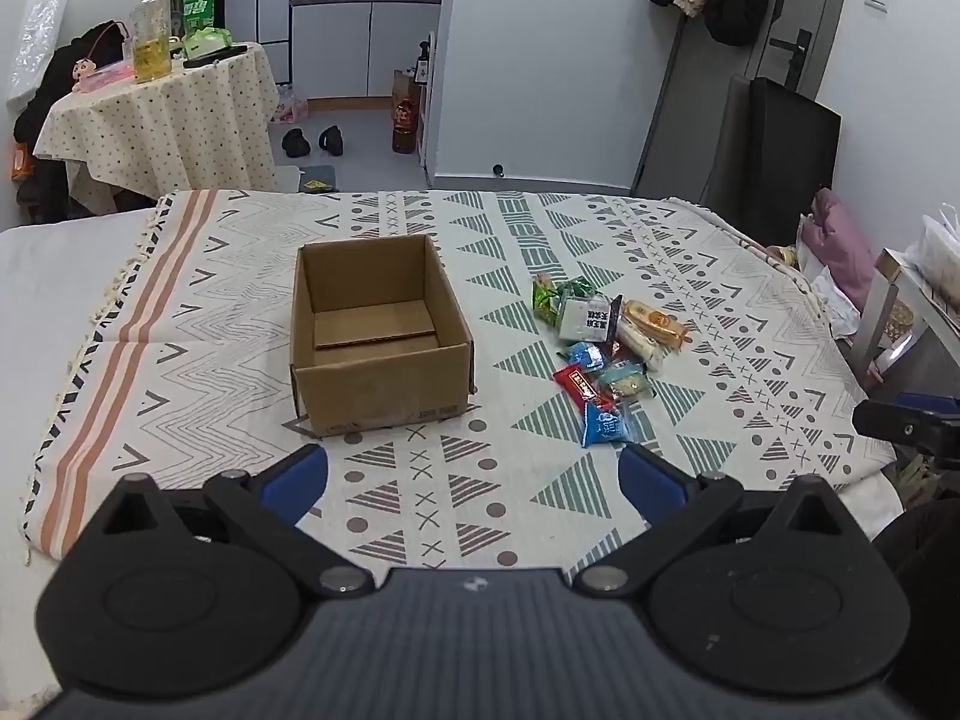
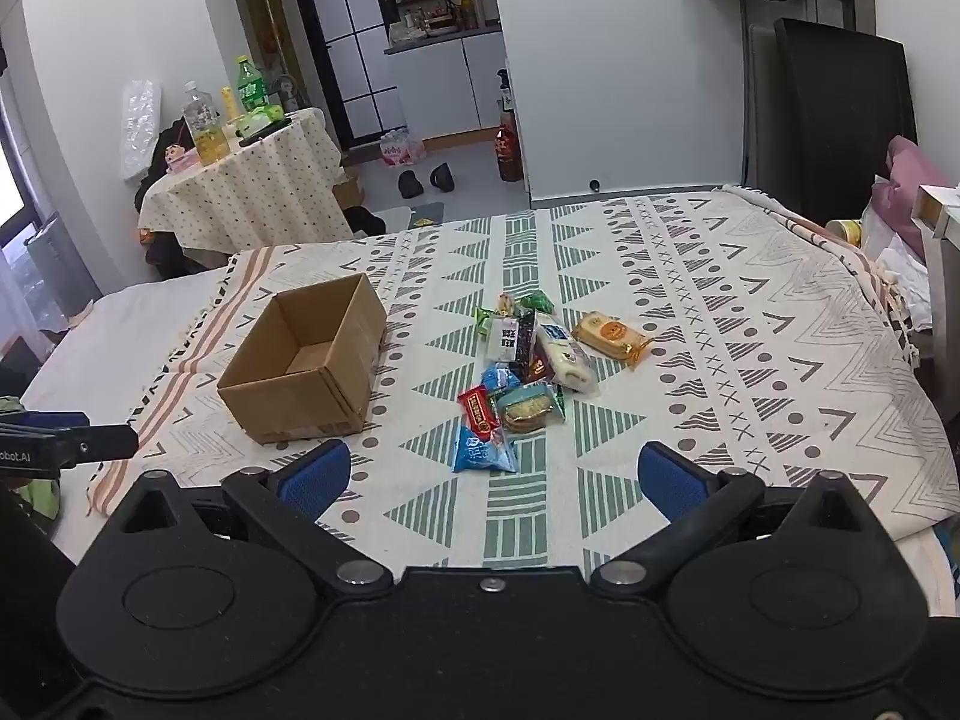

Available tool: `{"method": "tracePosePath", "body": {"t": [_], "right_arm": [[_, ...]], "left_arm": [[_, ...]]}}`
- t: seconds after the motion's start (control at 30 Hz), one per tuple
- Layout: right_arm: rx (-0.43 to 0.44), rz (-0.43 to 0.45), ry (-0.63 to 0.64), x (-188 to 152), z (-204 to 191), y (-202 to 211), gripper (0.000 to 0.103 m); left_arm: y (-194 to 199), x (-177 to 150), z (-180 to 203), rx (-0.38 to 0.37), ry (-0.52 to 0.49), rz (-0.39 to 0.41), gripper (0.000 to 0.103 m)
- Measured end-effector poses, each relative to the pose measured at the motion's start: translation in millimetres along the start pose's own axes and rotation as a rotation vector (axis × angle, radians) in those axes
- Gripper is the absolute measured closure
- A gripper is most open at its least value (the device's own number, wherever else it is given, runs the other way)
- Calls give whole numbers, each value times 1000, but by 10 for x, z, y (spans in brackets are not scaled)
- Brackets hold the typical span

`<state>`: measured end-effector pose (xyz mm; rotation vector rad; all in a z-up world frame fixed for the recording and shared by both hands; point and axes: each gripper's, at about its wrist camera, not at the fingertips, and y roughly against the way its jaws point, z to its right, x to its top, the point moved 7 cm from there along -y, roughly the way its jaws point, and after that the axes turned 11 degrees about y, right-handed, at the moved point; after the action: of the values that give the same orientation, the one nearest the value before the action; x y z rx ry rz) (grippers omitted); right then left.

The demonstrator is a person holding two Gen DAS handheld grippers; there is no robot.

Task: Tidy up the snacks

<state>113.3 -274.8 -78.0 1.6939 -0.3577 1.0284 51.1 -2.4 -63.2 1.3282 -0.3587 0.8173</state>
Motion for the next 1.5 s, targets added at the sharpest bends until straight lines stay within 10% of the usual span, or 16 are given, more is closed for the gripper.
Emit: {"method": "tracePosePath", "body": {"t": [1.5], "right_arm": [[-9, -7, -7, 55, 4, 32, 0]], "left_arm": [[47, 19, 43, -20, -6, -11, 0]]}}
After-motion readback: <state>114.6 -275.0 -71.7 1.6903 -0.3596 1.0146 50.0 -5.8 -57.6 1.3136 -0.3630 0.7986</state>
